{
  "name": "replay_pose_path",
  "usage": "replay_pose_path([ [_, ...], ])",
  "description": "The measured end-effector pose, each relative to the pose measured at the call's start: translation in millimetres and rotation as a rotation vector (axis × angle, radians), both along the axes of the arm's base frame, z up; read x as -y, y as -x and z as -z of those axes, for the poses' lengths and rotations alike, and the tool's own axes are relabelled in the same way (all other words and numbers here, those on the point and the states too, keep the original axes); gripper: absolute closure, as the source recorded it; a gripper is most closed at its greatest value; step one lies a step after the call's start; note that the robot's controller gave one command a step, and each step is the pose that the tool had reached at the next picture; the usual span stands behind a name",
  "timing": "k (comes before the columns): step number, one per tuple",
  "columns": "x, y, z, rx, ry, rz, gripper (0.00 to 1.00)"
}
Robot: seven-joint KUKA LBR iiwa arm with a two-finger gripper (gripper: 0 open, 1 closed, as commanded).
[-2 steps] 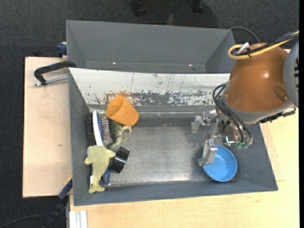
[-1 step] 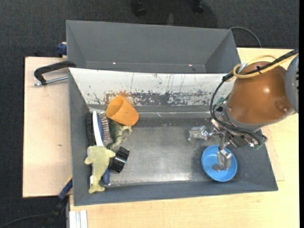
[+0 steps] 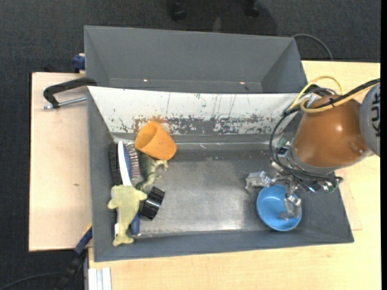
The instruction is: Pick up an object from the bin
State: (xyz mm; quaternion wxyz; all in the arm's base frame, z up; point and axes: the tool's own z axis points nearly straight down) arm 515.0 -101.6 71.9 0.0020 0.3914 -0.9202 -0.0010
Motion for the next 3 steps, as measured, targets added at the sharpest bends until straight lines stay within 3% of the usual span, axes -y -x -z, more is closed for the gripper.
replay_pose_path([
  [1, -1.4, -2.1, -2.5, 0.007, -0.001, -0.002, 1.0],
  [2, 12.6, -9.9, -125.1, 0.02, 0.002, -0.06, 1.0],
  [3, 41.8, -6.6, -209.2, 0.015, 0.003, -0.476, 1.0],
])
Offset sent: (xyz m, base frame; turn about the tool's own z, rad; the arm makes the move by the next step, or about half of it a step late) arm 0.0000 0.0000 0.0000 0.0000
